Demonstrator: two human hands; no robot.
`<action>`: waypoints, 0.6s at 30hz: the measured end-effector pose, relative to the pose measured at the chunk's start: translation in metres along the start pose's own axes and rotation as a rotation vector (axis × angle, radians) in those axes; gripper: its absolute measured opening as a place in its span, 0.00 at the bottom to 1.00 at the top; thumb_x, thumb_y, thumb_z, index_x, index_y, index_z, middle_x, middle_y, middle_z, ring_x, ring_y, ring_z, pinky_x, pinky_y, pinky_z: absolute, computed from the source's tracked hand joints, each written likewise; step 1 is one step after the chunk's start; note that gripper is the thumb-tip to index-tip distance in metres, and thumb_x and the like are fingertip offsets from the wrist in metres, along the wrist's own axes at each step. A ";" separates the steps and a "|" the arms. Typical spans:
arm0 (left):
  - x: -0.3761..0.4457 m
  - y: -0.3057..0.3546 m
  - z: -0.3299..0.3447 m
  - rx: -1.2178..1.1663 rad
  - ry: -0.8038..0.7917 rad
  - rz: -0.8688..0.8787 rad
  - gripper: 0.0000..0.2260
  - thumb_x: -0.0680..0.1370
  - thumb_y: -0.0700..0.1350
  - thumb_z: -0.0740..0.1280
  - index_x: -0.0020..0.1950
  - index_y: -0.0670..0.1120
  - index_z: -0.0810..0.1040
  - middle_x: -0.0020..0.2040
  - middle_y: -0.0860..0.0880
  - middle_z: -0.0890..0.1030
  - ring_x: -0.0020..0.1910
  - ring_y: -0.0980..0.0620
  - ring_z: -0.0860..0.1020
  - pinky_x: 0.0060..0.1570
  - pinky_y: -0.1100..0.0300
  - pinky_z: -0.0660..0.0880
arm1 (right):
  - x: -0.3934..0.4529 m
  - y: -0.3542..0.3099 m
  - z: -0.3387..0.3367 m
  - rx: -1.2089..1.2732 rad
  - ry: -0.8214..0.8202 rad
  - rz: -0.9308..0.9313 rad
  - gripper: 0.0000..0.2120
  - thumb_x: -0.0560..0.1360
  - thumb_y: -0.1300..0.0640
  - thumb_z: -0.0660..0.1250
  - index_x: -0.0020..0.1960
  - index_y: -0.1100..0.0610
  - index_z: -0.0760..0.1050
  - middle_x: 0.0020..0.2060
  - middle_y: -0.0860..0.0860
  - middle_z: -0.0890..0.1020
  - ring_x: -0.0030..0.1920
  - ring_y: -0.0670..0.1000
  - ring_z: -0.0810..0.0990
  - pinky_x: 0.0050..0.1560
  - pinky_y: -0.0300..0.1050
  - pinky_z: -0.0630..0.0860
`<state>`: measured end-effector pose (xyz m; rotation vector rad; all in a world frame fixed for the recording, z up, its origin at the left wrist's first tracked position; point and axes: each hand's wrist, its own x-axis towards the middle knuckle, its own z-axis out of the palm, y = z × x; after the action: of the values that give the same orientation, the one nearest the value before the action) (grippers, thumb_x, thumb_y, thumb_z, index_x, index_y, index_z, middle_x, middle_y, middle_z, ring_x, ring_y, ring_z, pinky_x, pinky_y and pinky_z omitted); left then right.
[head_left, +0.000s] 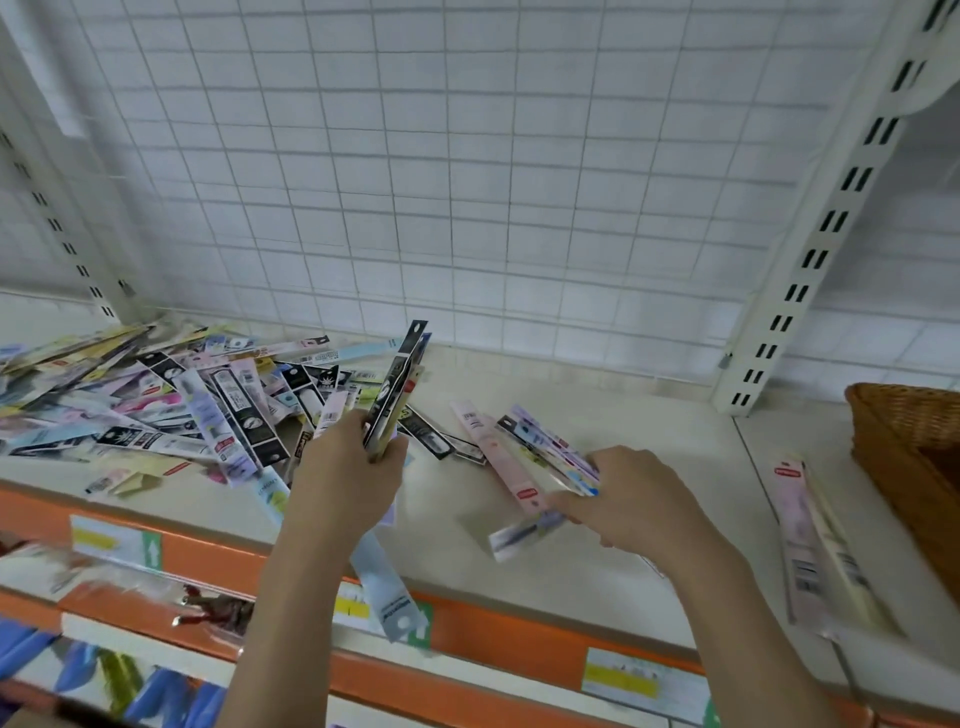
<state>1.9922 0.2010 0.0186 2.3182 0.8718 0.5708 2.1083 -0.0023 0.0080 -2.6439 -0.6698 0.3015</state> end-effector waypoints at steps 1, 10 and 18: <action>0.000 0.001 0.001 -0.006 -0.004 0.001 0.09 0.77 0.46 0.64 0.41 0.41 0.73 0.31 0.46 0.74 0.34 0.44 0.73 0.29 0.61 0.64 | 0.000 0.001 0.001 -0.016 0.022 0.016 0.16 0.69 0.39 0.69 0.47 0.50 0.77 0.38 0.49 0.80 0.38 0.52 0.79 0.37 0.44 0.77; -0.003 0.002 0.004 0.011 -0.031 0.009 0.11 0.77 0.48 0.63 0.39 0.42 0.71 0.36 0.43 0.80 0.39 0.42 0.77 0.36 0.58 0.67 | -0.004 -0.008 0.003 -0.069 0.132 0.115 0.14 0.74 0.42 0.64 0.49 0.53 0.76 0.37 0.48 0.76 0.42 0.53 0.75 0.39 0.43 0.72; -0.009 0.002 -0.002 -0.010 -0.042 0.003 0.14 0.78 0.47 0.63 0.35 0.45 0.67 0.28 0.48 0.72 0.30 0.52 0.70 0.29 0.62 0.63 | 0.000 -0.017 -0.003 -0.147 0.057 0.132 0.08 0.70 0.57 0.66 0.44 0.55 0.66 0.44 0.53 0.75 0.38 0.54 0.71 0.28 0.39 0.60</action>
<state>1.9858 0.1941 0.0194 2.3148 0.8449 0.5250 2.1021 0.0110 0.0176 -2.8317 -0.5180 0.2209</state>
